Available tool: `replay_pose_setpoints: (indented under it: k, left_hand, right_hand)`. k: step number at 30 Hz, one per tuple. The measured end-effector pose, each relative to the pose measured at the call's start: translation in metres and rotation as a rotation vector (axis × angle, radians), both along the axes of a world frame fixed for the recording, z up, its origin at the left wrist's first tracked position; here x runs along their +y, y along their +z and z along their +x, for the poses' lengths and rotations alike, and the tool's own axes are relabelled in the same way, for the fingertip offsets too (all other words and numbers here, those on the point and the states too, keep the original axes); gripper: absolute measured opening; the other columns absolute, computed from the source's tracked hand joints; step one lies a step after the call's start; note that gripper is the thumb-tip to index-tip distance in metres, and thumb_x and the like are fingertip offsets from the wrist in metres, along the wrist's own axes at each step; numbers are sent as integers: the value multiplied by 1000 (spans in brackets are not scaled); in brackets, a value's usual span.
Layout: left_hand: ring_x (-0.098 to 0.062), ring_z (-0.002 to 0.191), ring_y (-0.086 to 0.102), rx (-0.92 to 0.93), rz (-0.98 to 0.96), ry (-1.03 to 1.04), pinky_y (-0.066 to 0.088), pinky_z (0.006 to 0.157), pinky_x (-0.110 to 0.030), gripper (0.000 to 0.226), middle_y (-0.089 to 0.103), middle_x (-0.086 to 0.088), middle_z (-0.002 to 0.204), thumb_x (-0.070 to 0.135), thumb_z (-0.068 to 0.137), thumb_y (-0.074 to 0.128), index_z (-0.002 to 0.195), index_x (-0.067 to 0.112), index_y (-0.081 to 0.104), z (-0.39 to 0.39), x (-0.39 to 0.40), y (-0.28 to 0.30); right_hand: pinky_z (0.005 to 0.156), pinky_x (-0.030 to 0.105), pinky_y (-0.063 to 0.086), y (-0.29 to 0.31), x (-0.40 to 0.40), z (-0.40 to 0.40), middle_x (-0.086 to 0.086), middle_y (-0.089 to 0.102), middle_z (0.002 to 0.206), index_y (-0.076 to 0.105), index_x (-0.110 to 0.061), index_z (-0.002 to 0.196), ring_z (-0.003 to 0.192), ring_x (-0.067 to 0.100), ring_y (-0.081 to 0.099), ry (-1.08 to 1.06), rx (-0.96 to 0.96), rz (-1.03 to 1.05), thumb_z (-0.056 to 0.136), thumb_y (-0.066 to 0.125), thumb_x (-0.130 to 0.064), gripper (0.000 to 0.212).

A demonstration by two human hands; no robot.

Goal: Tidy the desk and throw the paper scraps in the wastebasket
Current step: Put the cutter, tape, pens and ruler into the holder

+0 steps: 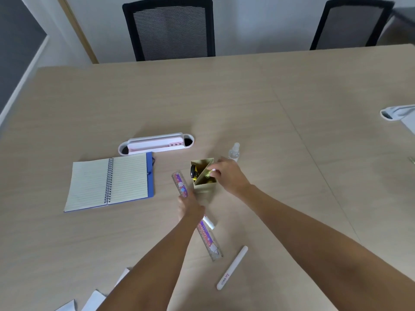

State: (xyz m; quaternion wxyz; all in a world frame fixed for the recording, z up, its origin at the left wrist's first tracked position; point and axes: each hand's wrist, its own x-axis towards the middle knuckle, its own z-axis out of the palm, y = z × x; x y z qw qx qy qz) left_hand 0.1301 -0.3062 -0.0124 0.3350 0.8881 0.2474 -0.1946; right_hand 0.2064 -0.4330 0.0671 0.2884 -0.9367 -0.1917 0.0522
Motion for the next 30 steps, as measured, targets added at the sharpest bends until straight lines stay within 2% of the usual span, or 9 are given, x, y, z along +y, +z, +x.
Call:
replay_pose_setpoints:
  k: [5, 10, 13, 15, 17, 20, 24, 27, 30]
  left_hand:
    - [-27, 83, 61, -47, -155, 29, 58, 60, -36, 31, 59, -17, 112, 10, 83, 65, 107, 12, 45, -9, 26, 11]
    - [-27, 73, 63, -470, -38, 119, 45, 55, -27, 21, 67, -12, 93, 12, 89, 60, 106, 12, 47, -23, 81, 76]
    - [-17, 65, 63, -843, -45, 213, 48, 58, -24, 22, 62, 3, 87, 13, 90, 56, 109, 13, 46, -8, 95, 134]
    - [-9, 66, 62, -959, -128, 224, 46, 57, -13, 25, 61, 4, 91, 17, 92, 56, 114, 17, 44, 13, 87, 165]
    - [-14, 69, 65, -964, -126, 89, 47, 62, -9, 27, 61, 1, 94, 17, 91, 57, 116, 15, 45, 35, 72, 176]
    - [-25, 76, 66, -813, -18, -218, 49, 66, -30, 18, 64, -6, 95, 12, 91, 55, 108, 11, 51, 62, 51, 160]
    - [-24, 83, 61, -565, 190, -462, 44, 67, -30, 14, 69, -13, 103, 12, 92, 53, 105, 9, 58, 74, 38, 136]
    - [-28, 97, 64, -458, 199, -540, 50, 80, -33, 22, 68, -14, 112, 16, 96, 48, 112, 10, 61, 74, 40, 125]
    - [-27, 101, 59, -526, 105, -397, 43, 85, -32, 37, 64, -16, 116, 26, 101, 34, 116, 5, 60, 70, 51, 118]
  right_hand:
    - [79, 40, 51, -7, 0, -8, 13, 62, 108, 61, -17, 117, 98, 32, 60, 22, 110, -153, 91, 50, -15, 29]
    - [63, 36, 42, -10, -23, -45, 19, 64, 91, 41, -8, 122, 83, 38, 62, -164, 115, -126, 91, 49, -19, 34]
    - [63, 38, 47, -26, -50, -88, 21, 62, 100, 28, -7, 129, 84, 37, 64, -230, 418, -338, 93, 47, -29, 47]
    - [44, 36, 52, -33, -60, -118, 16, 56, 97, 28, -10, 121, 62, 33, 64, -327, 723, -282, 89, 51, -28, 43]
    - [28, 33, 46, -41, -63, -140, 12, 50, 90, 28, -11, 115, 44, 28, 58, -417, 926, -200, 83, 58, -21, 45]
    - [24, 28, 40, -53, -60, -153, 7, 45, 80, 29, -8, 111, 40, 21, 53, -440, 940, -152, 77, 66, -11, 50]
    - [42, 26, 43, -58, -57, -150, 0, 42, 71, 29, -9, 94, 59, 16, 52, -431, 817, -232, 68, 71, -10, 49]
    - [70, 35, 53, -55, -61, -134, 10, 62, 82, 42, -9, 88, 83, 28, 64, -451, 692, -158, 69, 68, -11, 32]
    - [63, 25, 51, -26, -68, -101, 1, 67, 54, 63, -12, 62, 60, 19, 64, -520, 495, 94, 68, 65, -21, 12]
